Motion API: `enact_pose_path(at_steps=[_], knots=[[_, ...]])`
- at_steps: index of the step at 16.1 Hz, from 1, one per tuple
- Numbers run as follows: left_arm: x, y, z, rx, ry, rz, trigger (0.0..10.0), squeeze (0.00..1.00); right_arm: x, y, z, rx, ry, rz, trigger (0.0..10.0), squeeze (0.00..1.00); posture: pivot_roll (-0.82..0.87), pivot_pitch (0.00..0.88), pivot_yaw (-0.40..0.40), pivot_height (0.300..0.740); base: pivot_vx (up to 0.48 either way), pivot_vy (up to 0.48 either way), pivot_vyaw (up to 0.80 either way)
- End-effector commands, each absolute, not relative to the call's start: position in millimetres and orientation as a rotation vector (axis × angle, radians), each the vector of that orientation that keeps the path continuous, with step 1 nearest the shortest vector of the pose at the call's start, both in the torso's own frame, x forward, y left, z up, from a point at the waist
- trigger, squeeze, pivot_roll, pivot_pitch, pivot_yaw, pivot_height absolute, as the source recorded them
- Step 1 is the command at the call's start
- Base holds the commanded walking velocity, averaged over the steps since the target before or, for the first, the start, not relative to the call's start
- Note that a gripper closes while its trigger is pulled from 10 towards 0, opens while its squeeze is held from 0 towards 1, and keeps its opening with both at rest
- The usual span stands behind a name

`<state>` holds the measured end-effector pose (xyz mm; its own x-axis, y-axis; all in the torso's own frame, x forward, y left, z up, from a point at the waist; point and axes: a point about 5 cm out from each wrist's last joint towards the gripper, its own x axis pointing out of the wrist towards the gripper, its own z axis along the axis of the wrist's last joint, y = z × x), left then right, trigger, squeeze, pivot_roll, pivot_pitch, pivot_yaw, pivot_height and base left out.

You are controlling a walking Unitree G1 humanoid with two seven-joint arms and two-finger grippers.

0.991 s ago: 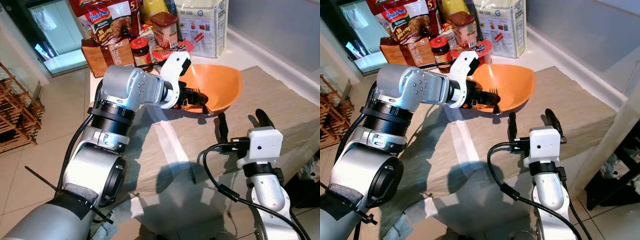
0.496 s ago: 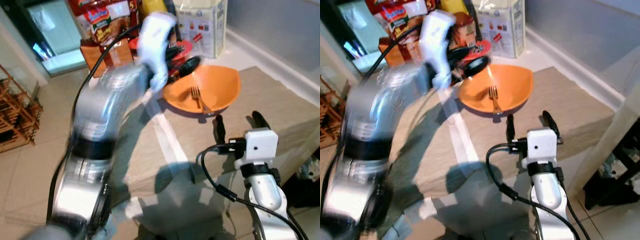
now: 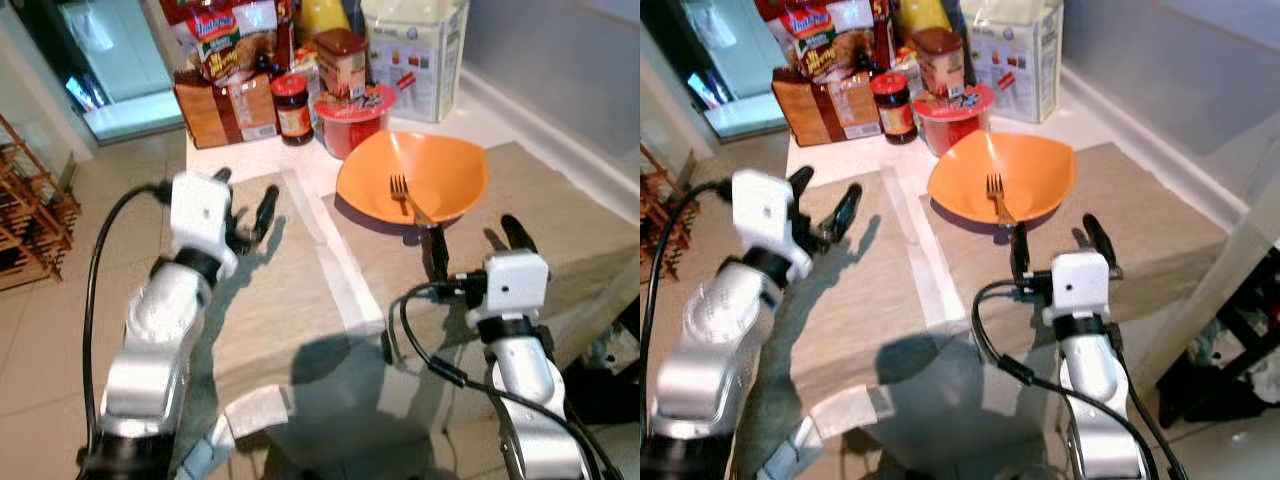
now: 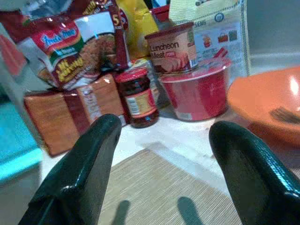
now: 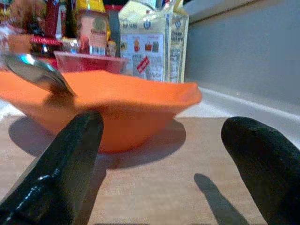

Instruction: Setting the table

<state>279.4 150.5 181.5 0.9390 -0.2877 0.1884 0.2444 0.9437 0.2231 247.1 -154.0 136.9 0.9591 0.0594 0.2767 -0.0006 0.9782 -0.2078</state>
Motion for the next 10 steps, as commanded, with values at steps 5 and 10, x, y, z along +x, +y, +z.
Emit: enact_pose_path(at_steps=[5, 10], knots=[[266.8, 176.5, 146.7, 0.269, -0.187, -0.11, 10.0, 0.0, 251.2, -153.4, 131.4, -0.21, -0.28, 0.047, 10.0, 0.0, -0.15, 0.0, 0.133, 0.722, 0.0, 0.0, 0.0], [272.8, 159.7, 157.4, -0.023, -0.158, -0.138, 10.0, 0.0, 251.3, -157.0, 126.1, -0.205, -0.249, 0.054, 10.0, 0.0, -0.14, 0.0, 0.121, 0.722, 0.0, 0.0, 0.0]])
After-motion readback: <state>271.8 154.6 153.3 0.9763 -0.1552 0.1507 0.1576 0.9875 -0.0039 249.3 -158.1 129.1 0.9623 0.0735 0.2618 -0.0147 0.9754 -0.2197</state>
